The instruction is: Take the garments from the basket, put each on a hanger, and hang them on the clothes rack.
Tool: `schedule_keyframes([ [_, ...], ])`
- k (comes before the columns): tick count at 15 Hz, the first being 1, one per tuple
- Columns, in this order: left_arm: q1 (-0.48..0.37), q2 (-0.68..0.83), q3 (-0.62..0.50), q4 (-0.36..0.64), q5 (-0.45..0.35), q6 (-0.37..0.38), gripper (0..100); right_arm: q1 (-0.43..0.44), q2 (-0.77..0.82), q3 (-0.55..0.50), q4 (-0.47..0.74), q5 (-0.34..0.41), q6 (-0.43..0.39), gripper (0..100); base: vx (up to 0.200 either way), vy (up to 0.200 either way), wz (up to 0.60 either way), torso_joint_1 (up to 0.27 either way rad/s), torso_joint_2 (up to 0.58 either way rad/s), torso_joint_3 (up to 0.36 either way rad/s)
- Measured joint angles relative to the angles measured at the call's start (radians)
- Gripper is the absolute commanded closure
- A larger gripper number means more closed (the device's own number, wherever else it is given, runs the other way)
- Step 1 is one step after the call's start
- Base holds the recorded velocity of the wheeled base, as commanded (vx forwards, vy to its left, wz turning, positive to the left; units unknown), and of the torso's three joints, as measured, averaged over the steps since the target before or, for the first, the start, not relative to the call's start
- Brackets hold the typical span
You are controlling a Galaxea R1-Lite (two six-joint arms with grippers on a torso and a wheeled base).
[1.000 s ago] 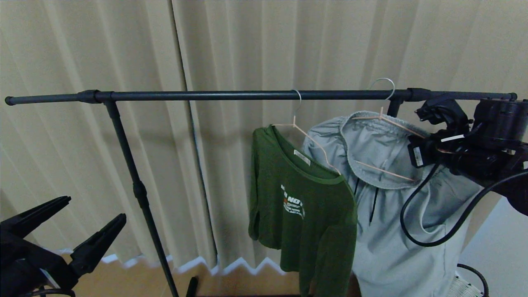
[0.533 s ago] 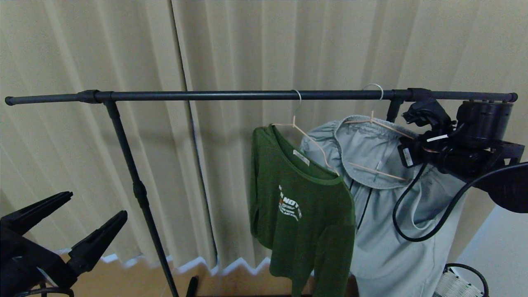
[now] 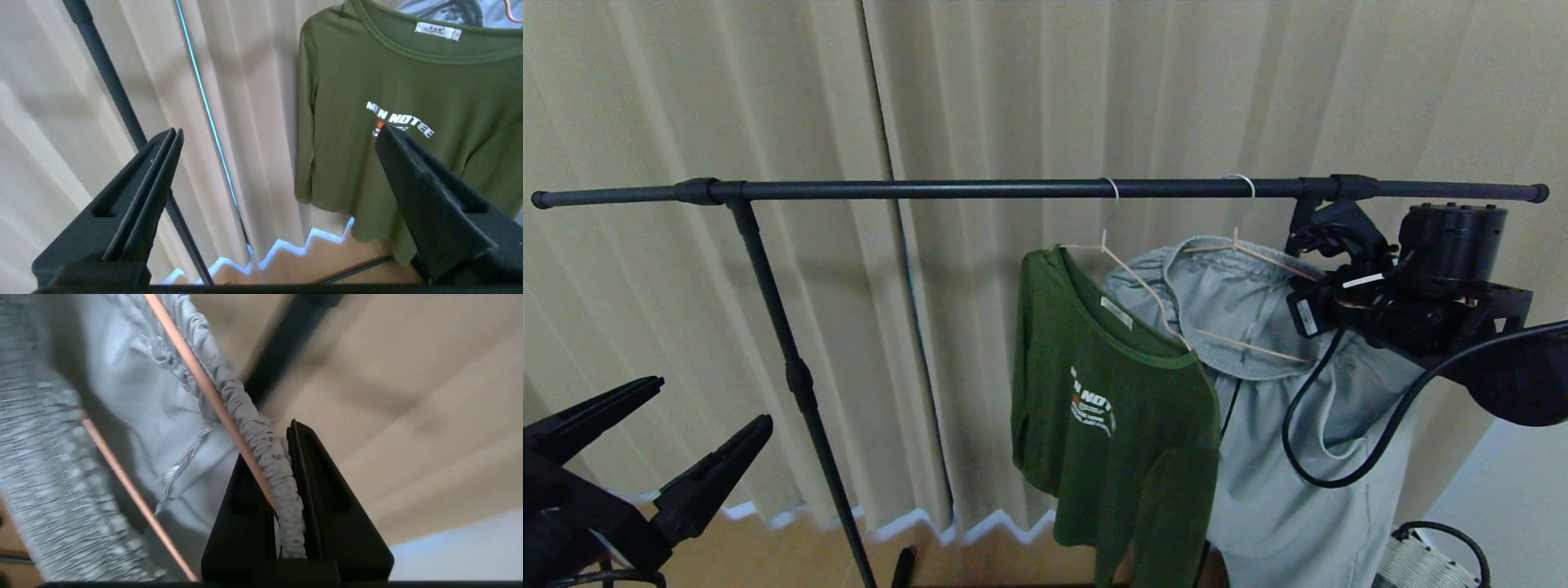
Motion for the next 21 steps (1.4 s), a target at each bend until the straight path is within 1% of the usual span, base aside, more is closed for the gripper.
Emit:
schedule_keyframes([
  [2,0.001,0.000,0.000,0.000,0.000,-0.001,0,0.007,0.000,0.001,0.004,0.001,0.000,100,0.000,0.000,0.00,0.000,0.00,0.000],
  [3,0.001,0.000,-0.001,0.000,0.000,-0.001,0,0.008,-0.001,0.003,0.006,0.001,0.000,0,0.000,0.000,0.00,0.000,0.00,0.000],
  [6,0.001,-0.001,-0.001,0.000,0.000,-0.001,0,0.010,-0.008,0.009,-0.009,0.005,0.004,0,0.000,0.000,0.00,0.000,0.00,0.000],
  [9,0.001,0.000,-0.001,0.000,0.000,-0.001,0,0.010,-0.010,0.018,-0.077,0.017,0.016,0,0.000,0.000,0.00,0.000,0.00,0.000],
  [10,0.001,0.000,-0.001,0.000,0.000,-0.002,0,0.009,-0.009,0.029,-0.115,0.027,0.019,0,0.000,0.000,0.00,0.000,0.00,0.000],
  [11,0.001,0.001,-0.001,0.001,0.000,-0.002,0,0.008,-0.010,0.046,-0.148,0.054,0.021,0,0.000,0.000,0.00,0.000,0.00,0.000],
  [12,0.001,0.002,-0.001,0.001,0.000,-0.001,0,0.007,-0.012,0.059,-0.163,0.068,0.023,0,0.000,0.000,0.00,0.000,0.00,0.000],
  [16,0.002,0.003,0.000,0.001,0.000,-0.003,0,0.007,-0.029,0.099,-0.178,0.092,0.044,0,0.000,0.000,0.00,0.000,0.00,0.000],
  [19,0.003,0.003,0.000,0.001,0.000,-0.003,0,0.007,-0.056,0.126,-0.177,0.205,0.052,0,0.000,0.000,0.00,0.000,0.00,0.000],
  [21,0.003,0.003,0.000,0.002,0.000,-0.003,0,0.004,-0.077,0.148,-0.179,0.241,0.053,0,0.000,0.000,0.00,0.000,0.00,0.000],
])
